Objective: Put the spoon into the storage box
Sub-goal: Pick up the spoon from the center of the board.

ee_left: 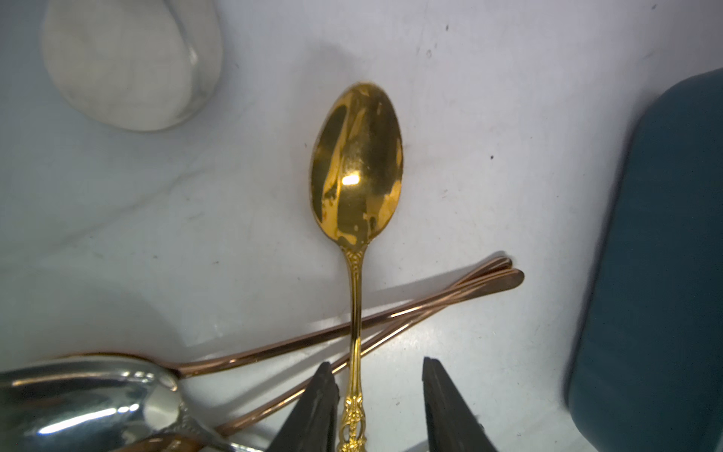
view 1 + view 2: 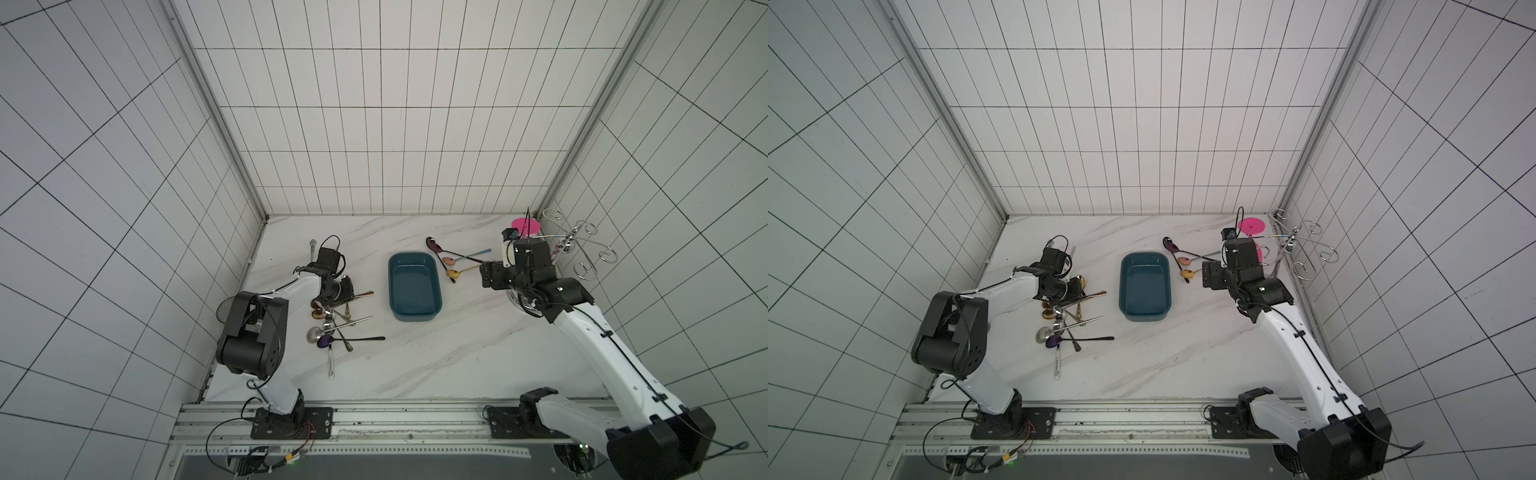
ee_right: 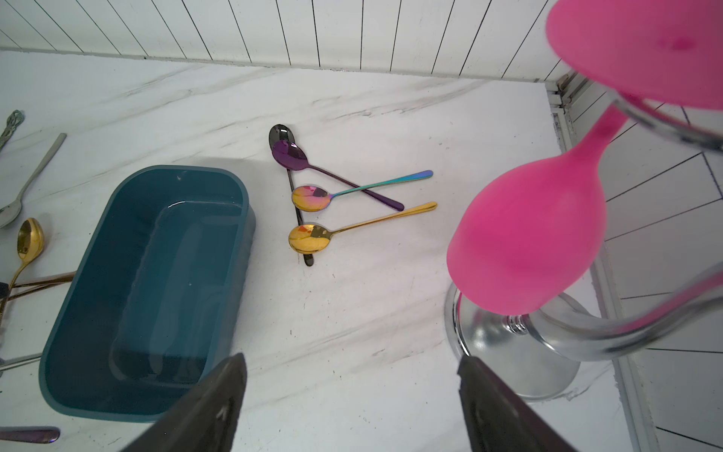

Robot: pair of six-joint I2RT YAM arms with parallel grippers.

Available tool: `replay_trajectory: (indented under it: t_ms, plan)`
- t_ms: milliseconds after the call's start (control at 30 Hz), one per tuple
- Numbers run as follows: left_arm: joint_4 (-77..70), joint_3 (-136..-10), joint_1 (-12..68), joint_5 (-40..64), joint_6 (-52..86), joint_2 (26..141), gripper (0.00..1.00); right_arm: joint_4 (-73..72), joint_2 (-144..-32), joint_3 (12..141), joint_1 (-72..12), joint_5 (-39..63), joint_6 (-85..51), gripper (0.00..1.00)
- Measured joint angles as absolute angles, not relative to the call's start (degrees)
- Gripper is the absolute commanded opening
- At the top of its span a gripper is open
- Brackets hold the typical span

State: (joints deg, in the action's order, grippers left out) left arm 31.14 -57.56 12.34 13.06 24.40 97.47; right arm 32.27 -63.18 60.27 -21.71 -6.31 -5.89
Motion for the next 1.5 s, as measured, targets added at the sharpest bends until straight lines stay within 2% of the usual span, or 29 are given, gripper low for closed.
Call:
replay_trajectory:
  t_ms: [133, 300, 333, 733, 1133, 1500]
  plan:
    - [31.35, -59.05, 12.45, 11.57, 23.57, 98.65, 0.27, 31.11, -62.52, 58.96, -21.71, -6.55, -5.56, 0.89]
    - [31.83, -59.99, 12.73, 10.24, 22.9, 100.16, 0.26, 30.22, -61.67, 58.11, -21.71, -6.68, -5.48, 0.93]
    - [31.94, -60.01, 12.82, 10.04, 22.83, 100.44, 0.26, 30.2, -61.58, 58.11, -21.71, -6.72, -5.45, 0.99]
    - [32.25, -61.67, 13.08, 9.02, 22.02, 102.13, 0.2, 29.32, -61.25, 57.78, -21.71, -6.92, -5.13, 0.99]
    - [35.03, -61.36, 16.84, 6.63, 22.0, 100.25, 0.19, 29.3, -61.25, 57.74, -21.71, -6.87, -5.15, 0.99]
    - [35.92, -62.57, 16.67, 3.14, 22.02, 102.1, 0.19, 28.99, -61.25, 57.3, -21.71, -6.85, -5.15, 0.99]
